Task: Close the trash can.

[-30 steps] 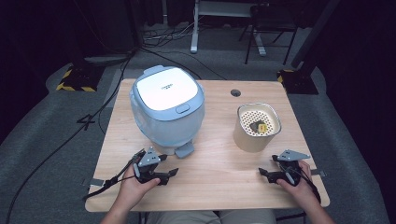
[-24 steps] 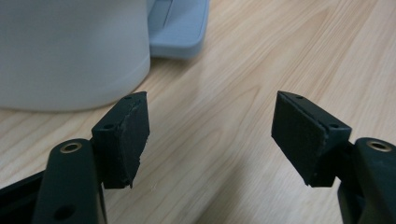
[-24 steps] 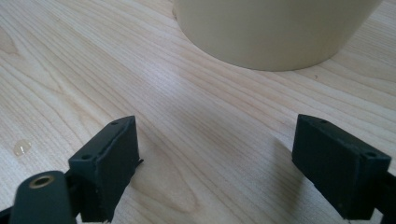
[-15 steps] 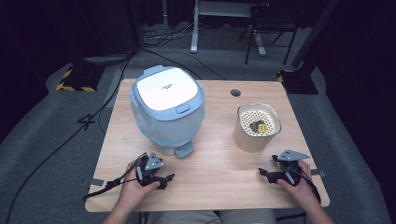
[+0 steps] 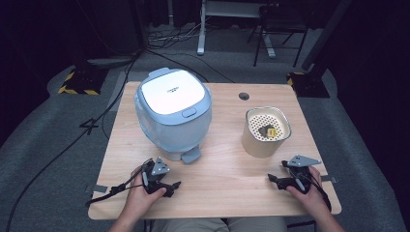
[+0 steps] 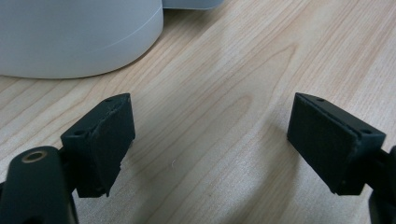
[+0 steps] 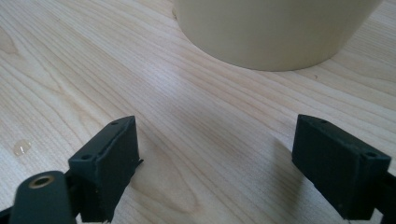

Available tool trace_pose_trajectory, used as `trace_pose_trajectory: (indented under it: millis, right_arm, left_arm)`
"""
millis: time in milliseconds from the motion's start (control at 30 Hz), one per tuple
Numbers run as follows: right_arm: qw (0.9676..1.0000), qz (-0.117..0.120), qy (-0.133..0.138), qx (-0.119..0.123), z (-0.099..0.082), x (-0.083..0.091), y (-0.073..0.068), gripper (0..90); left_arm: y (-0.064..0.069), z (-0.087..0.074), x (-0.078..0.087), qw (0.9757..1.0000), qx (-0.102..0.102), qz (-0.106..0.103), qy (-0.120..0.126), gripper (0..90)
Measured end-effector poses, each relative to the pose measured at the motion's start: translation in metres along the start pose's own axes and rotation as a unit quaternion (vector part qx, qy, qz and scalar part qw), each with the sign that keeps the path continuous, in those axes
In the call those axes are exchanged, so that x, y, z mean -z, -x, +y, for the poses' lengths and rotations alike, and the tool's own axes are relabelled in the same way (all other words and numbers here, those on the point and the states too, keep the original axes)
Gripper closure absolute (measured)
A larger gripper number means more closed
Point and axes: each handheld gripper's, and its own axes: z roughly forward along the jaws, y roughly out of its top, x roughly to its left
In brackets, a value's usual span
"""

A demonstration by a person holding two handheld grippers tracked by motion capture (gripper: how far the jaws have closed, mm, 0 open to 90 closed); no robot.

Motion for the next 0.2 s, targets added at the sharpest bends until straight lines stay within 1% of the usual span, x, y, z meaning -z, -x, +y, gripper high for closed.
trace_pose_trajectory:
  millis: [200]
  right_arm:
    - [1.0000, -0.006, 0.000, 0.000, -0.0001, 0.0002, -0.0010, 14.8]
  left_arm:
    - [-0.0003, 0.0003, -0.0002, 1.0000, -0.001, -0.001, 0.000, 14.9]
